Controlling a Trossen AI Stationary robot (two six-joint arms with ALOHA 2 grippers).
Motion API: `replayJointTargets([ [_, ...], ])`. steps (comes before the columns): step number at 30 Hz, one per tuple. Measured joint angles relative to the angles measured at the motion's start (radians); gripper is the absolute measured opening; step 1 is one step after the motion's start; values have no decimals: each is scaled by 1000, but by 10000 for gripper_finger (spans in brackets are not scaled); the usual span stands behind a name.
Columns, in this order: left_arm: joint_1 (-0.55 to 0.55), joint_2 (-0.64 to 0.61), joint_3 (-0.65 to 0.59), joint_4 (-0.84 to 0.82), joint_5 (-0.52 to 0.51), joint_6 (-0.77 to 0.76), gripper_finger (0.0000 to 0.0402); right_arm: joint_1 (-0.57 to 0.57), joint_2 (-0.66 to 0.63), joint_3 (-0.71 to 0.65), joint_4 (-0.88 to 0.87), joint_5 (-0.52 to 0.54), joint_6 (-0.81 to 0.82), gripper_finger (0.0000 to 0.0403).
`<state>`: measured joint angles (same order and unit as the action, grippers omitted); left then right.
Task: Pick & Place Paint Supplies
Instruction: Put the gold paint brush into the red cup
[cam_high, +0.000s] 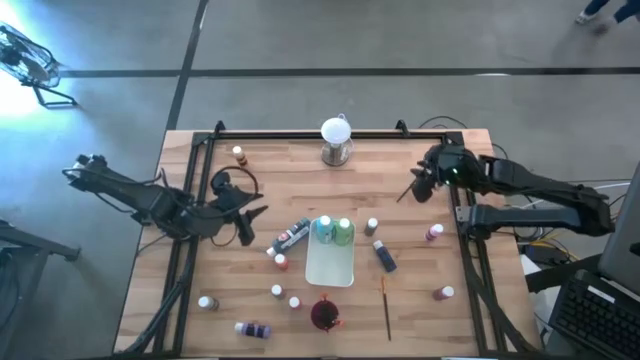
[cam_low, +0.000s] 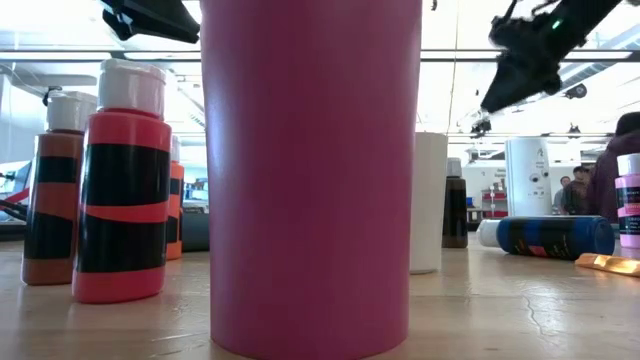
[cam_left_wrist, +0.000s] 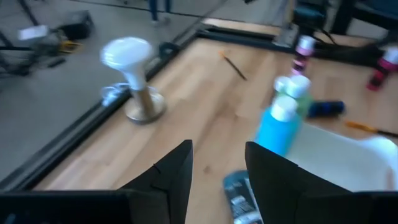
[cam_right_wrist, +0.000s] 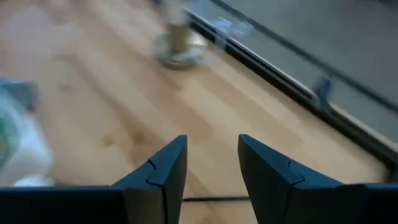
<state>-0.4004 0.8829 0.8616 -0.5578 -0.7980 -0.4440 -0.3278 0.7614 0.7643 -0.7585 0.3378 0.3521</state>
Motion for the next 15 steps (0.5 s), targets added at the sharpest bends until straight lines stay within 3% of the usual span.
replayJointTargets([
  [7, 0, 2, 0, -2, -64, 17, 154, -252, 176, 0, -30, -184, 40, 157],
  [15, 0, 34, -46, -3, -362, -48, 153, -406, 359, 28, -62, -282, 118, 168],
])
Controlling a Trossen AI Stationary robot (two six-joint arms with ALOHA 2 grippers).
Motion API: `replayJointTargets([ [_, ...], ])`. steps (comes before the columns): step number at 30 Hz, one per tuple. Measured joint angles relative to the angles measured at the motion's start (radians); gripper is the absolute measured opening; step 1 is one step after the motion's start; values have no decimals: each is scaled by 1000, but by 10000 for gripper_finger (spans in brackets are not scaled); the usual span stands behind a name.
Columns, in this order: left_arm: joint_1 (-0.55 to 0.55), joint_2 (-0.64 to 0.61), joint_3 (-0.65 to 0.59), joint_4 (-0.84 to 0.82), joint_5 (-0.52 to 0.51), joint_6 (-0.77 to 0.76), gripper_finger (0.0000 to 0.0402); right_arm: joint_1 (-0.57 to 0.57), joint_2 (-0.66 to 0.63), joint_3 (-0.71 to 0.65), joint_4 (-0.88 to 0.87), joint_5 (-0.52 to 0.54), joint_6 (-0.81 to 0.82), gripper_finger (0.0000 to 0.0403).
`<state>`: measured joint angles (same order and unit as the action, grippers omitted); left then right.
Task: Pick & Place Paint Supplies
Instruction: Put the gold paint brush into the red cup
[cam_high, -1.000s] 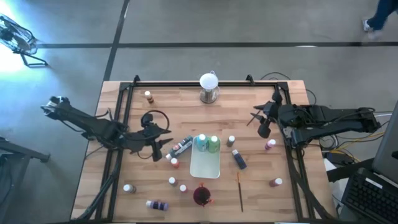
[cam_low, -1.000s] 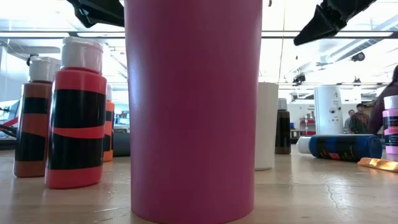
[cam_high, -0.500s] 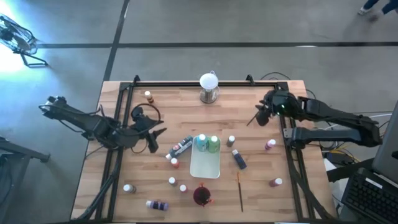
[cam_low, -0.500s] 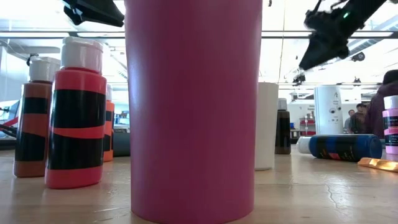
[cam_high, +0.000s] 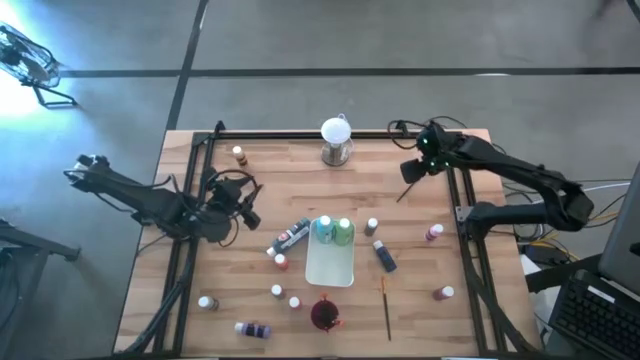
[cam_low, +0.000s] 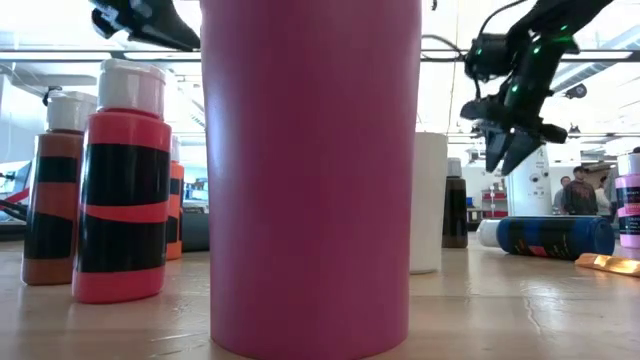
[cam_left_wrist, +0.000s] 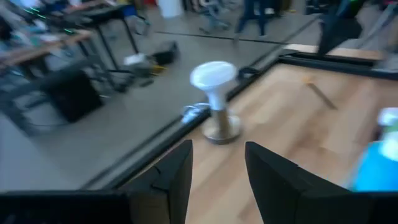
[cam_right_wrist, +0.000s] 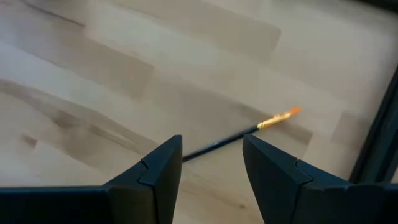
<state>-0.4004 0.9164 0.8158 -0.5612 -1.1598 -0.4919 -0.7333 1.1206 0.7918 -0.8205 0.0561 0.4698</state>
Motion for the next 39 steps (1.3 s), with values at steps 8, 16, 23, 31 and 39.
replayJointTargets([
  [8, 1, 2, -71, 0, -74, 42, 154, -107, 138, 86, -37, -14, 178, 167],
  [16, 1, 2, -71, 29, -99, 101, 154, -207, 270, 128, -38, -61, 316, 164],
  [23, 1, 2, -71, 30, -99, 151, 154, -267, 412, 121, -38, -74, 369, 187],
  [31, 1, 2, -70, 30, -109, 152, 154, -297, 511, 122, -38, -48, 378, 191],
  [39, 1, 1, -69, 34, -129, 152, 153, -298, 515, 125, -18, -31, 437, 163],
])
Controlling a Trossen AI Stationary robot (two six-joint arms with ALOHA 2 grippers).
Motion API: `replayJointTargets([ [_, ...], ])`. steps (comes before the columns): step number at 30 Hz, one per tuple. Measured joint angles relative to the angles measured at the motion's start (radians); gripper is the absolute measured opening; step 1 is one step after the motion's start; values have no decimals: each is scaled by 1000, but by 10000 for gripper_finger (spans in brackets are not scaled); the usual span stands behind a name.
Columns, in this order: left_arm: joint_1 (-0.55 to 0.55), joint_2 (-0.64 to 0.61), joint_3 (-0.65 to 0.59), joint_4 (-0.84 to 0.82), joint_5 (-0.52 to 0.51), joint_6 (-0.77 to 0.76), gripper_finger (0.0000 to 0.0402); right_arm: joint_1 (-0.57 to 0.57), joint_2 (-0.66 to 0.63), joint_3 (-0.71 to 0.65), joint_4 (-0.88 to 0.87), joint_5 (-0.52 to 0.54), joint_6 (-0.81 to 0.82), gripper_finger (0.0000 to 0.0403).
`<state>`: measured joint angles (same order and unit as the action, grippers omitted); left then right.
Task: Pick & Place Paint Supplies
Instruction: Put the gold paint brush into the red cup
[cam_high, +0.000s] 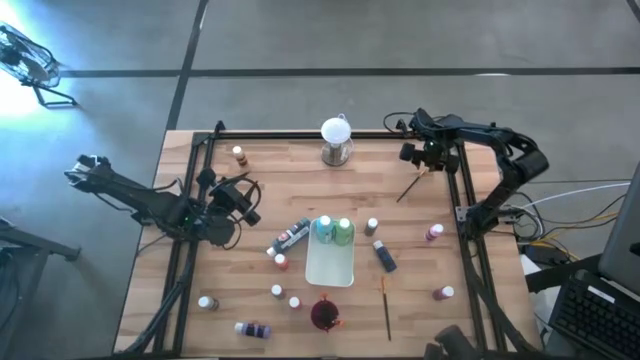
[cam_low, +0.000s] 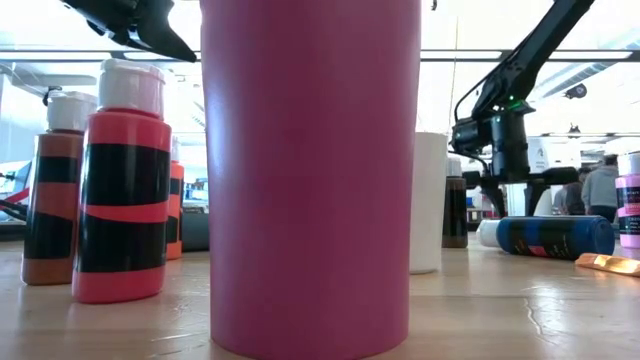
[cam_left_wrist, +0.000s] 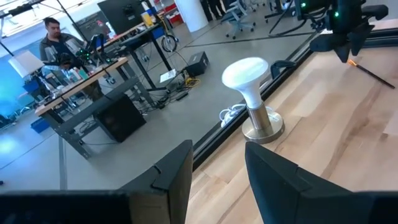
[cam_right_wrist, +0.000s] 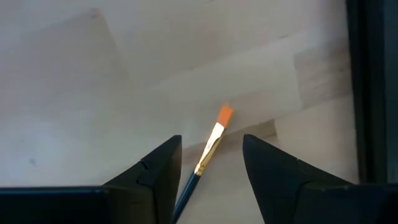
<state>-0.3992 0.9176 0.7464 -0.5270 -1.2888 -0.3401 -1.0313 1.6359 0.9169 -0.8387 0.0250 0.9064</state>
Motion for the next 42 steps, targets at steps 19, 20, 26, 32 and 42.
replayJointTargets([
  [19, 0, 0, 1, 11, 0, -2, 153, 8, 57, -9, 28, 10, 95, 98],
  [20, 0, 0, 1, 11, 1, -2, 154, 8, 57, -10, 28, 12, 86, 92],
  [26, 0, 0, 1, 11, 1, -3, 154, 8, 57, -22, 21, 23, 42, 24],
  [32, 0, 0, 1, 10, 1, 1, 154, 8, 55, -31, 7, 27, -20, 11],
  [42, 0, 0, 1, 10, 1, 3, 154, 14, -83, -93, 33, 25, -179, 8],
])
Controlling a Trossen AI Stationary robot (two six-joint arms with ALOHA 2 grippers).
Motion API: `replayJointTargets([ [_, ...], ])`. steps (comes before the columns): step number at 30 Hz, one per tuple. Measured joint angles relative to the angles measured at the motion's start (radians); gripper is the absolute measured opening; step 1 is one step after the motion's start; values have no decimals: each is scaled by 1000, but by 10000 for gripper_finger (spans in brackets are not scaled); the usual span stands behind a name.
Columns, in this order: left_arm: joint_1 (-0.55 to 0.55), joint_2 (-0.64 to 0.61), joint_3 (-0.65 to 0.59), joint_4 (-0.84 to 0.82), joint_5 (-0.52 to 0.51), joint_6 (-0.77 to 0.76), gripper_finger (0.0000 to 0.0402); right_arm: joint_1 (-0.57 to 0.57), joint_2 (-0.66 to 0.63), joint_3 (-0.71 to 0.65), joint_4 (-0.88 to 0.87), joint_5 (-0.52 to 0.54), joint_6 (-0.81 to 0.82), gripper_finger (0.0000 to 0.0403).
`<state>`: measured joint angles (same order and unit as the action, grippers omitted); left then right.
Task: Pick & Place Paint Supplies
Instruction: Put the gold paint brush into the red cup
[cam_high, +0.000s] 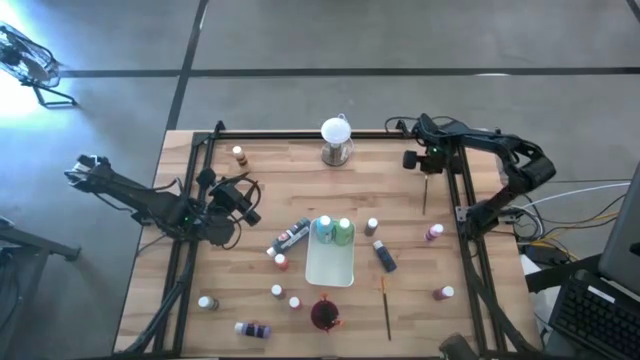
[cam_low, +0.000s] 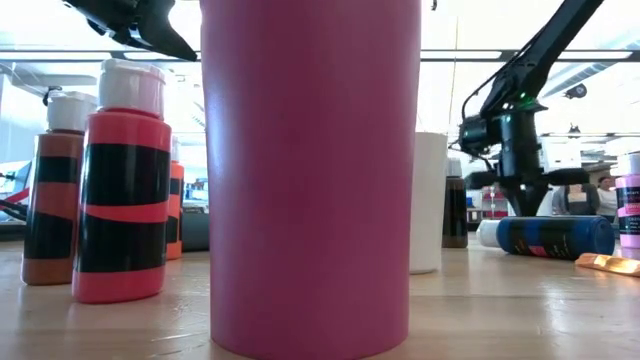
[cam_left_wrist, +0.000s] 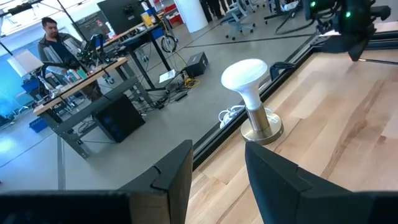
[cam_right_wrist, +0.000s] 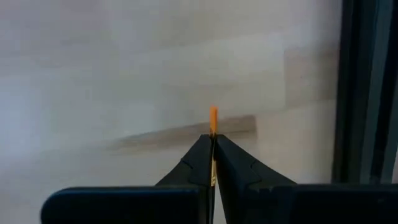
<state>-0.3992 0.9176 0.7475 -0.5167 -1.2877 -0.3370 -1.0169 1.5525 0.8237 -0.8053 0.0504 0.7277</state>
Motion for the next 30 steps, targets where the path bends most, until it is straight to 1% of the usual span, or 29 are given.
replayJointTargets([
  [6, 0, 0, 0, 0, 0, 0, 154, 25, -185, -30, 79, -22, -63, 8],
  [11, 0, 0, 0, 0, 0, 1, 154, 63, -374, -21, 213, -24, -140, 8],
  [15, 0, 0, 0, 0, 0, 3, 154, 123, -513, -22, 330, -23, -216, 8],
  [18, 0, 0, 0, 0, -8, 21, 154, 184, -594, -24, 399, -24, -271, 8],
  [21, 0, 0, 0, 0, -34, 31, 154, 234, -646, -24, 488, -25, -306, 8],
  [24, 0, 0, 0, 0, -42, 30, 154, 279, -671, -24, 582, -30, -350, 8],
  [30, 0, 0, 0, 0, -44, 29, 153, 330, -651, 13, 583, -32, -394, 8],
])
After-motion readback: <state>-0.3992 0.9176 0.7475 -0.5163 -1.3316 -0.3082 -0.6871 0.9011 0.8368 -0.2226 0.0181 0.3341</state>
